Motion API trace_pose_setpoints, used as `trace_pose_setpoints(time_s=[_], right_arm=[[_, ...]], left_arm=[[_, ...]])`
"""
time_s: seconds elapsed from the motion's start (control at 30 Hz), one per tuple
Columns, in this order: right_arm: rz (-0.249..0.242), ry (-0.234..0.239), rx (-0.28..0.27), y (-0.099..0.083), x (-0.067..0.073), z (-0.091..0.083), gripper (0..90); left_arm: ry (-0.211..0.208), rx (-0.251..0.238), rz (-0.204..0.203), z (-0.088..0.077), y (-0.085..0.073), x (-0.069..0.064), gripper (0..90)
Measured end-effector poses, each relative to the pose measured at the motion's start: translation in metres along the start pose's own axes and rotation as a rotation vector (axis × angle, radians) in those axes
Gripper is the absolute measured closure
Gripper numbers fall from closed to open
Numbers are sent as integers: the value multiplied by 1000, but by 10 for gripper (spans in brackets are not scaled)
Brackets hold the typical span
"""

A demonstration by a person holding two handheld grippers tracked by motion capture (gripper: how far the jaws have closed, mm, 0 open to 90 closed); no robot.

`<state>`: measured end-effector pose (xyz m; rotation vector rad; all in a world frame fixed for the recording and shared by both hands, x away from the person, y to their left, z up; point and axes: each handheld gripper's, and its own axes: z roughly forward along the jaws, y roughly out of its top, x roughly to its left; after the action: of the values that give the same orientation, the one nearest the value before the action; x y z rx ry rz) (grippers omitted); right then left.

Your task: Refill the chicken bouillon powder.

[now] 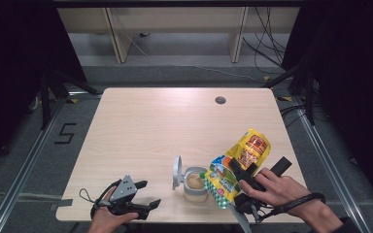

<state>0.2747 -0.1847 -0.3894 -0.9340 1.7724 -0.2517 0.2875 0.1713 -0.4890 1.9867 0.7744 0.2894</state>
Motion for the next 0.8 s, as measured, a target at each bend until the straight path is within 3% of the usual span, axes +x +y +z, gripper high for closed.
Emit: trace_pose_setpoints(time_s=[0.1, 0.13, 0.17, 0.27, 0.33, 0.37, 0.4, 0.43, 0.47, 0.5, 0.67, 0.73, 0.77, 0.8], right_arm=[[-21, 4, 10, 0, -1, 0, 679], [-75, 10, 9, -2, -4, 0, 679], [-34, 14, 13, -1, -1, -1, 680], [-63, 3, -8, -2, -2, 1, 680], [-48, 3, -10, -2, 0, 1, 680], [-3, 1, 2, -1, 2, 0, 680], [11, 15, -3, -1, 4, 1, 681], [17, -5, -1, 0, 5, 1, 681], [29, 17, -4, 0, 5, 1, 682], [30, -35, -8, 0, 7, 1, 683], [42, -39, -18, 0, 9, 1, 688], [34, -40, -47, -2, 8, 3, 693], [78, -41, -35, -2, 11, 1, 695], [83, -41, -36, -2, 12, 1, 699]], left_arm=[[1, 0, 0, 0, 0, 0, 202], [1, -1, 0, 0, 0, 0, 202], [1, 0, 1, 0, 0, 0, 202], [0, -1, 0, 0, 0, 0, 202], [0, -1, 0, 0, 0, 0, 202], [0, -1, 0, 0, 0, 0, 202], [-2, 5, 1, 0, 0, 0, 202], [2, -1, 1, 0, 0, 0, 202], [1, -1, -1, 0, 0, 0, 202], [0, 1, 0, 0, 0, 0, 202], [3, -1, 0, 0, 0, 0, 202], [3, -2, 0, 0, 0, 0, 202], [4, -2, -2, 0, 0, 0, 202], [3, -2, -2, 0, 0, 0, 202]])
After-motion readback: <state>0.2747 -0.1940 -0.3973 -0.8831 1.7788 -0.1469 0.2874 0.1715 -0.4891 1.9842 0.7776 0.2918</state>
